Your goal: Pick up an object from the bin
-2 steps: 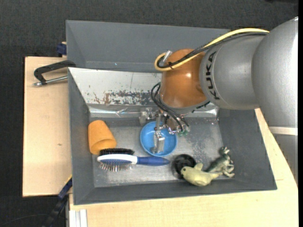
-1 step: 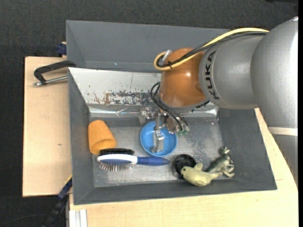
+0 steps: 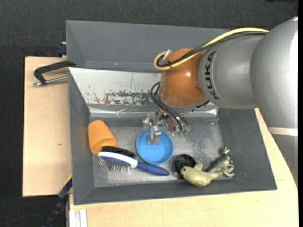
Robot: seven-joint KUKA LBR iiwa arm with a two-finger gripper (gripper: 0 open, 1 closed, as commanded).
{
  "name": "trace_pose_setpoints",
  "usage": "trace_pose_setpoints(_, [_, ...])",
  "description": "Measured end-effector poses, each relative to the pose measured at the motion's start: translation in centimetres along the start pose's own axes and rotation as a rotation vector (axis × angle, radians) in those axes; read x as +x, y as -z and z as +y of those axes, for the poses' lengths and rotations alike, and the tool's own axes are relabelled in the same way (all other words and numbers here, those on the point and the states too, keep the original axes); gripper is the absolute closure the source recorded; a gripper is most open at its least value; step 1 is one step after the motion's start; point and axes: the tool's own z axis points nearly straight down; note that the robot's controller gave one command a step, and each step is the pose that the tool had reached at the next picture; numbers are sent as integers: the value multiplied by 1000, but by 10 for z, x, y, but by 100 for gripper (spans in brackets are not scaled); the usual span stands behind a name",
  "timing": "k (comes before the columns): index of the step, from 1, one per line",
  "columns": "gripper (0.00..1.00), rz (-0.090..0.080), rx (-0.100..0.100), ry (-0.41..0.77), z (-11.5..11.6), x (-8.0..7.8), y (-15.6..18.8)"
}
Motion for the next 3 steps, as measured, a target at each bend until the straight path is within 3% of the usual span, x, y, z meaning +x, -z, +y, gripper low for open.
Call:
trace_pose_setpoints(1, [100,-1,0,-1,1,-2,4])
trace_pose_setpoints(2, [100,-4,1,-2,1,-4,34])
trace_pose_setpoints(3, [100,-9,2,-2,2,-8,128])
